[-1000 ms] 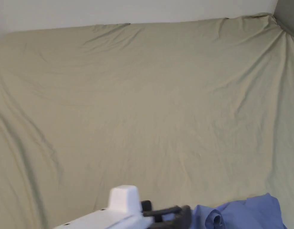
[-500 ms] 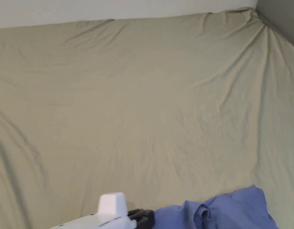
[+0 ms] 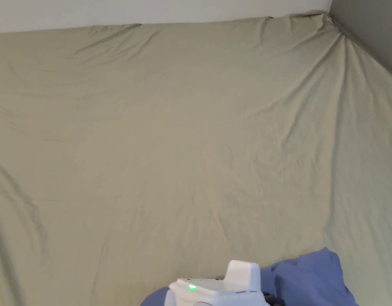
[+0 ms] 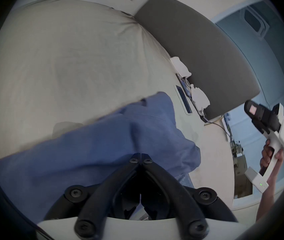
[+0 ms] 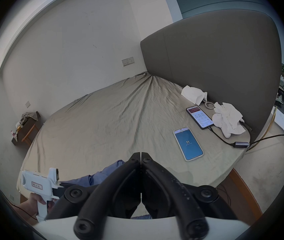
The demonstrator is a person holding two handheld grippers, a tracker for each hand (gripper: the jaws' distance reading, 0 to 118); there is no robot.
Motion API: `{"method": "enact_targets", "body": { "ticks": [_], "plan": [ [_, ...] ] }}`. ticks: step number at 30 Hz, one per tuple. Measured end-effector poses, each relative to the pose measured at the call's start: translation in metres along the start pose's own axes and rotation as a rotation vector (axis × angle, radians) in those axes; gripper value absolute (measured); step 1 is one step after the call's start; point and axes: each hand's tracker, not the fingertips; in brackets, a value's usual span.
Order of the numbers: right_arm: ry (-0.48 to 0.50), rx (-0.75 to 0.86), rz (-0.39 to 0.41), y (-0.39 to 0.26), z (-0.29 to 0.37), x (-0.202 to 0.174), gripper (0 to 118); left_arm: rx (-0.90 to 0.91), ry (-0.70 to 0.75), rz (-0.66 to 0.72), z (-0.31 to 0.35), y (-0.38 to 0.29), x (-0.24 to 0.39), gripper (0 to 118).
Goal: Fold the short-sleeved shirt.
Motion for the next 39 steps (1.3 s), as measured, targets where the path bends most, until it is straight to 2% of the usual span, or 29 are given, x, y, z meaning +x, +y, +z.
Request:
{"method": "enact_targets", "body": {
  "ticks": [2,4,9,14,17,21,23,31,32,33,34,35,36,37,39],
  "plan": [
    [0.001,0.003,0.003,0.001,0.000,-0.001,0,-0.004,-0.078,0.025,0.000,0.000,0.005,0],
    [0.002,0.010,0.003,0.002,0.002,-0.001,0,0.073,-0.106,0.049,0.018,-0.002,0.007,0],
    [0.022,0.025,-0.008,0.007,0.002,-0.002,0,0.382,-0.200,0.198,0.130,-0.006,-0.029,0],
    [0.038,0.022,0.005,0.006,-0.004,-0.009,0,0.574,-0.071,0.376,0.231,-0.035,-0.088,0],
    [0.055,0.008,0.011,0.004,-0.008,-0.016,0,0.555,-0.028,0.472,0.250,-0.061,-0.119,0],
    [0.077,-0.008,0.025,0.001,-0.012,-0.025,0,0.352,0.037,0.532,0.224,-0.091,-0.145,0],
    [0.077,-0.011,0.033,0.001,-0.012,-0.029,0,0.287,-0.013,0.540,0.210,-0.099,-0.149,0],
    [0.077,-0.001,0.047,0.007,-0.010,-0.031,0,0.297,-0.056,0.556,0.198,-0.096,-0.154,0],
    [0.077,-0.001,0.047,0.007,-0.010,-0.031,0,0.289,-0.061,0.540,0.199,-0.095,-0.155,3],
    [0.077,-0.001,0.046,0.007,-0.009,-0.031,0,0.268,-0.072,0.541,0.199,-0.093,-0.157,34],
    [0.077,0.000,0.045,0.007,-0.009,-0.031,0,0.240,-0.082,0.544,0.196,-0.091,-0.157,76],
    [0.076,-0.001,0.044,0.007,-0.009,-0.031,0,0.207,-0.064,0.536,0.191,-0.090,-0.157,113],
    [0.075,-0.003,0.045,0.006,-0.009,-0.031,0,0.197,-0.057,0.518,0.186,-0.091,-0.155,117],
    [0.073,-0.004,0.045,0.005,-0.009,-0.031,0,0.223,-0.071,0.515,0.186,-0.094,-0.159,113],
    [0.070,-0.008,0.042,0.003,-0.008,-0.030,0,0.199,-0.054,0.528,0.174,-0.094,-0.162,113]
  ]
}}
